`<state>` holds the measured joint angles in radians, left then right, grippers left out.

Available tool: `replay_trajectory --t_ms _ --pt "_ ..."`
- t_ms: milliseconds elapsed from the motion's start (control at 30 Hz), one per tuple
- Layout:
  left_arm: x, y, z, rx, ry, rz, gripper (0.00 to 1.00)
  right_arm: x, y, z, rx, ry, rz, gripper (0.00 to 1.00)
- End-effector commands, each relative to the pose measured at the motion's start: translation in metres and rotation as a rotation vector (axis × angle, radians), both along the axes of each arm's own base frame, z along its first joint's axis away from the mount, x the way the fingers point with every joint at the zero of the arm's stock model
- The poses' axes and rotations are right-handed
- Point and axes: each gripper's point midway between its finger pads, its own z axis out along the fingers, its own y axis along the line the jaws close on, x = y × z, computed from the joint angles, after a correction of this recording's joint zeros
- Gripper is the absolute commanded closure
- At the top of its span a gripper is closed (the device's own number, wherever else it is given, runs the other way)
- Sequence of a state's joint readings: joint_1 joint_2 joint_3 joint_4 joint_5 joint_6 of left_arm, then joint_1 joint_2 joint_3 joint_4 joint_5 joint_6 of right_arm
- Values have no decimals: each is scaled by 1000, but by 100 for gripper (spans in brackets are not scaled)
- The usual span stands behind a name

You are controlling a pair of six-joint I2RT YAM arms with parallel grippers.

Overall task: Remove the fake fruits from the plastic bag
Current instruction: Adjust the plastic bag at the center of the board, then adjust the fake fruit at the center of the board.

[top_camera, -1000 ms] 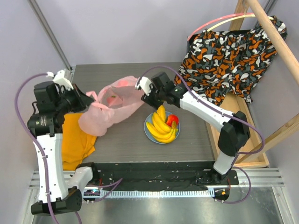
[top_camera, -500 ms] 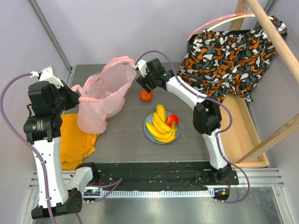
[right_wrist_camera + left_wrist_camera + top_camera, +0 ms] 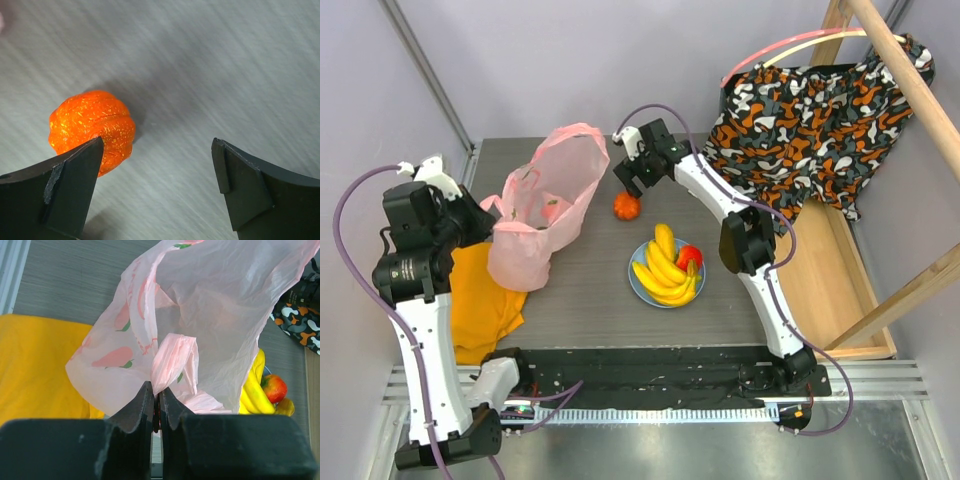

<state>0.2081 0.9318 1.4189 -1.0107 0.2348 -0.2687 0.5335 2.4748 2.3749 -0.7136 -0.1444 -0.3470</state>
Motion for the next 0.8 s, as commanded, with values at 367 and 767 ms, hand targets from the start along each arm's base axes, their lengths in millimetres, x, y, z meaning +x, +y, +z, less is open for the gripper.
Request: replay_trajectory --t_ms 367,767 --pt "-5 -5 -4 -41 -2 -38 89 -52 45 21 262 231 135 3" --pt "-4 -5 -5 -111 -17 -22 89 -50 51 1 232 250 12 4"
